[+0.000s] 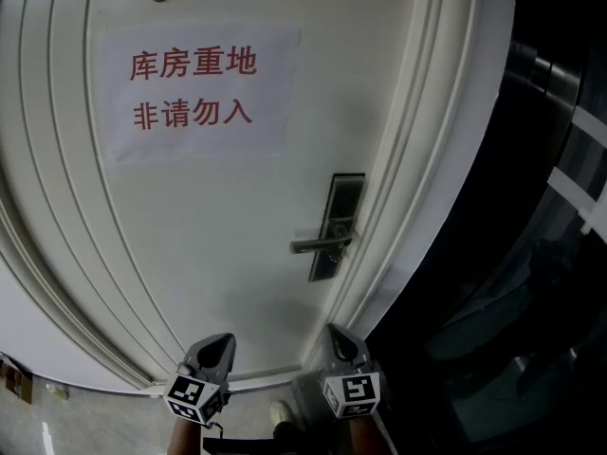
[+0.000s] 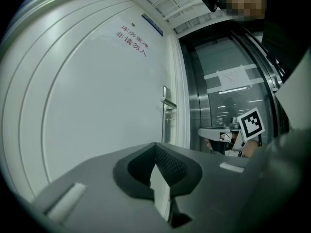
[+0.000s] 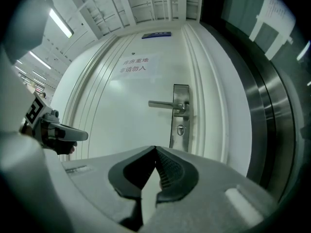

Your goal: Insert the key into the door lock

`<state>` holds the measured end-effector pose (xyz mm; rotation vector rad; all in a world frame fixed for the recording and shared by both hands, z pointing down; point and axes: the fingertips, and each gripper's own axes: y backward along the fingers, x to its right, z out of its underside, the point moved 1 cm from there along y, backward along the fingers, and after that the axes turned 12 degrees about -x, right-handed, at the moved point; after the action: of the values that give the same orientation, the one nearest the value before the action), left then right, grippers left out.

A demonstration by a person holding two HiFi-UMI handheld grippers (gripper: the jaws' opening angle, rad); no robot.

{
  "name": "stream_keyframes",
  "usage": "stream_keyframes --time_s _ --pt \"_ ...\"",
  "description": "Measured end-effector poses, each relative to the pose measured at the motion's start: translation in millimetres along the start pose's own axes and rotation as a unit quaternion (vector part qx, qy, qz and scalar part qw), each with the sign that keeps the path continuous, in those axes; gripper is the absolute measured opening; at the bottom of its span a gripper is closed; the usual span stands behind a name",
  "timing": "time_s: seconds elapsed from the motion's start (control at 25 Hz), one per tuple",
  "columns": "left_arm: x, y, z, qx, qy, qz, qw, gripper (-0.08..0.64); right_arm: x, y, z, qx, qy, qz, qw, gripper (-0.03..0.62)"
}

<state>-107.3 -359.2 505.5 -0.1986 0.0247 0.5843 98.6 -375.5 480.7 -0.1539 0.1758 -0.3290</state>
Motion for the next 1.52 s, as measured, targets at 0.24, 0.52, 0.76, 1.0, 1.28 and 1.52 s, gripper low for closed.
stream_keyframes --time_s 0.24,0.52,0.76,1.0,1.28,1.52 --pt "3.3 7.9 4.5 -0.003 0.001 -0.001 1.0000 0.003 -10.2 7.6 9.7 -0.004 0.011 -0.007 1.000 0.000" --pt "2.5 16.7 15.1 -0.011 0.006 -0.007 0.9999 0.003 -21.0 18.3 26.2 -0.011 0.009 -0.013 1.000 0.000" --pt "3.5 17.2 16.5 -0.014 0.001 -0.006 0.9999 0.003 -23.6 19.3 28.3 -0.011 0.010 -0.012 1.000 0.000" --pt "5.4 15.0 15.3 -0.012 0.000 0.001 0.9999 0.003 -23.1 17.9 38.5 -0.032 0.008 -0.010 0.999 0.000" --pt "3.8 13.7 16.1 -0.016 -0.001 -0.001 0.9999 0.003 -25.7 16.0 35.1 -0.024 0.007 -0.016 1.000 0.000" --pt "2.5 11.5 16.7 -0.019 -0.002 0.001 0.9998 0.003 -27.4 12.9 35.0 -0.020 0.001 -0.021 1.000 0.000"
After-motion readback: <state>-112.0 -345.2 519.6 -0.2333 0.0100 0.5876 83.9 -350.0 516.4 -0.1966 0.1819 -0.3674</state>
